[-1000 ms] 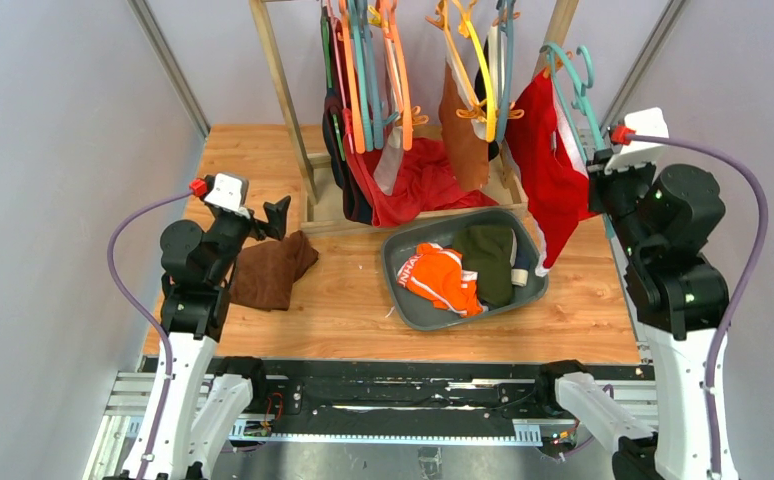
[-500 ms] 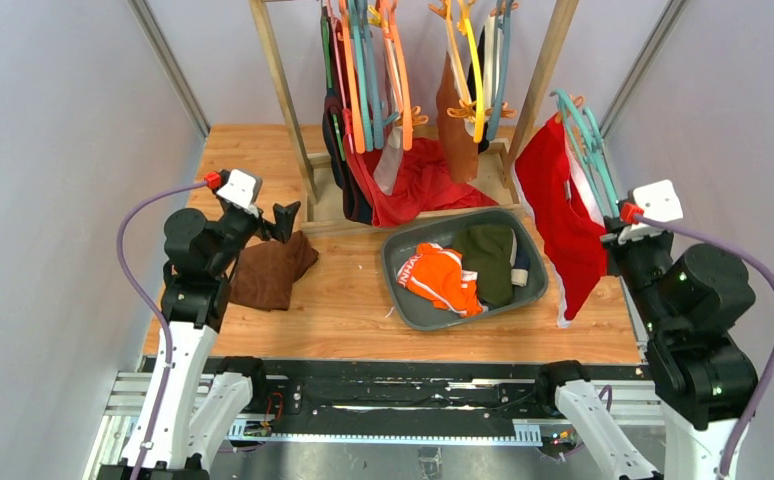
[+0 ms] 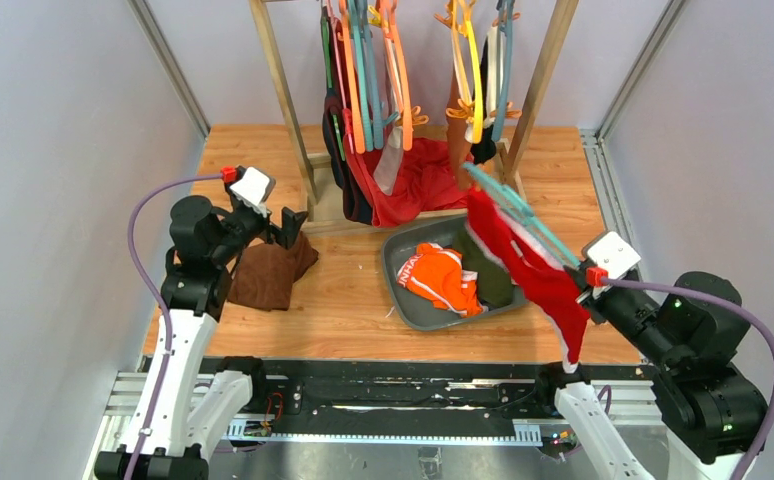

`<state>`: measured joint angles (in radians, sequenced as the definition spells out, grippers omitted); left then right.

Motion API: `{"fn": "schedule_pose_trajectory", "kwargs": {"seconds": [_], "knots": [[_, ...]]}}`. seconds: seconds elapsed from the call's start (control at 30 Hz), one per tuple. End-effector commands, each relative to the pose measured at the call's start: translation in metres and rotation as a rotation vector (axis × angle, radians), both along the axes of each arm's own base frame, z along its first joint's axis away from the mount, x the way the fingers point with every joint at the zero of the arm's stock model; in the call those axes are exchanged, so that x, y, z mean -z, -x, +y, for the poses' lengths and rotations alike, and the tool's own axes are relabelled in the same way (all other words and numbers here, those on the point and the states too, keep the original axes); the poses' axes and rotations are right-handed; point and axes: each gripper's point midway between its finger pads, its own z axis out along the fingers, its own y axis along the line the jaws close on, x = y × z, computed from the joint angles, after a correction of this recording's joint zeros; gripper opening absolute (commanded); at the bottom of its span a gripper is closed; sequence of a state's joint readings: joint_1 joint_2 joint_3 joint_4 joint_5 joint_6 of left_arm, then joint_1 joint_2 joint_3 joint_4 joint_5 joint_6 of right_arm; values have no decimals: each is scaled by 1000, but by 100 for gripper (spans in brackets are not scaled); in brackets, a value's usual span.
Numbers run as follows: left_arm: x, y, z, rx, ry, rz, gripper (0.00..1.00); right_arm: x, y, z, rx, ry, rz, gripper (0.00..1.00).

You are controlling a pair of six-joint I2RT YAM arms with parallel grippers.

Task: Remove the underwear clipped to the hanger
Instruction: Pick up the hanger from the clothesline.

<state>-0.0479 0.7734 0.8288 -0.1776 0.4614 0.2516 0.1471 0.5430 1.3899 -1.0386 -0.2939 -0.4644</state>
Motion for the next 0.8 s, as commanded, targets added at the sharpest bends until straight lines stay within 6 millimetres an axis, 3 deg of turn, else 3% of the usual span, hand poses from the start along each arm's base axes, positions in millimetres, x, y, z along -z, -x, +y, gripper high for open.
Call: {"fn": "schedule_pose_trajectory", "kwargs": {"seconds": [0.0,0.13,0.37,0.57,0.77], "knots": [[-13,11,-13,117,-45,-28,98,-2,23,42,-287,-15,8,1],[-8,26,-26,222,-57,22,98,3,25,65,-441,-40,62,1],[-3,43,-36,326,-76,143,98,1,7,96,-644,-97,99,1],[-13,50,-36,358,-121,163,98,-12,1,116,-803,-150,95,1],[-26,52,-29,375,-218,160,98,-6,-6,127,-873,-155,103,1]]}}
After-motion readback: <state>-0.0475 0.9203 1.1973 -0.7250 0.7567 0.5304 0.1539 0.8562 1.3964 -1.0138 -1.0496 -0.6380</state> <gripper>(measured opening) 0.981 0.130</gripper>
